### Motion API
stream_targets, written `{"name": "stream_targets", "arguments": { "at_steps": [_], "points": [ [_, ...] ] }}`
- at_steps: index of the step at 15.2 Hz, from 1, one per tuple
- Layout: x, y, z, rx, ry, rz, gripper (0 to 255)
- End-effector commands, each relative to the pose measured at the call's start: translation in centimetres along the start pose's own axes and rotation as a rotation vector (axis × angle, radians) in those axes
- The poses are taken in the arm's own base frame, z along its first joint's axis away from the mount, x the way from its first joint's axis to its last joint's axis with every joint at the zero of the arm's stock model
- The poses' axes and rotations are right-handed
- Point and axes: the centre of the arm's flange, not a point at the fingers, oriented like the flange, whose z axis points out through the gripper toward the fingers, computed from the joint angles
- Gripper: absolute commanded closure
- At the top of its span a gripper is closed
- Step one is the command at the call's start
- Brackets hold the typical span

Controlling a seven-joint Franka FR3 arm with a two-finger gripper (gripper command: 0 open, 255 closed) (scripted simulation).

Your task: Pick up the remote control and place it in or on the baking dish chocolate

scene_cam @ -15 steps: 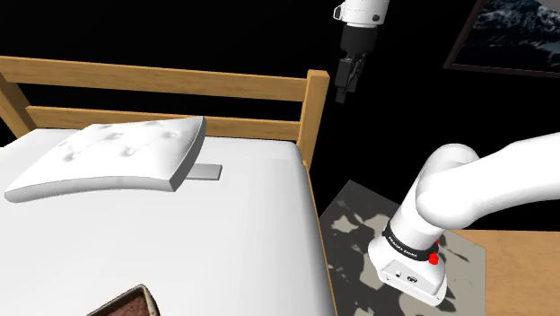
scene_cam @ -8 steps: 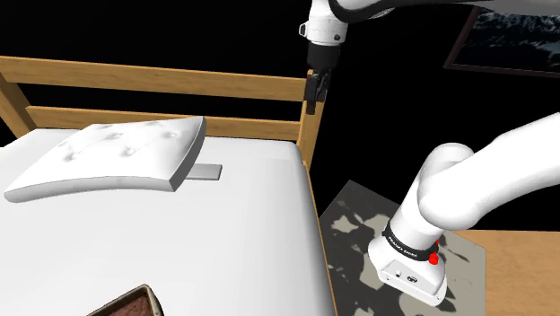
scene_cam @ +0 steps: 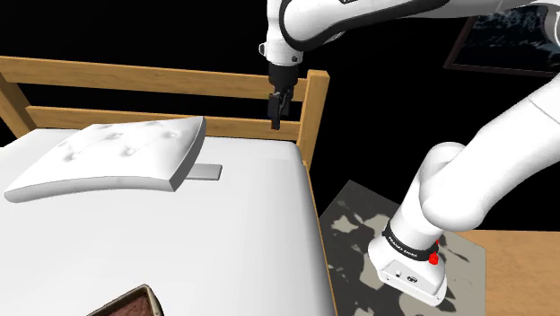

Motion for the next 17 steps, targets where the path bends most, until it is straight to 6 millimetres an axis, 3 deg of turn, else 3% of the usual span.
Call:
{"name": "stream_targets", "arguments": {
  "at_steps": [1,17],
  "points": [
    [2.5,-0.7,1.1,0.0,0.004,-0.033,0],
    [18.7,-9.9,10.2,0.0,0.026,-0.293,0]
  ]
}}
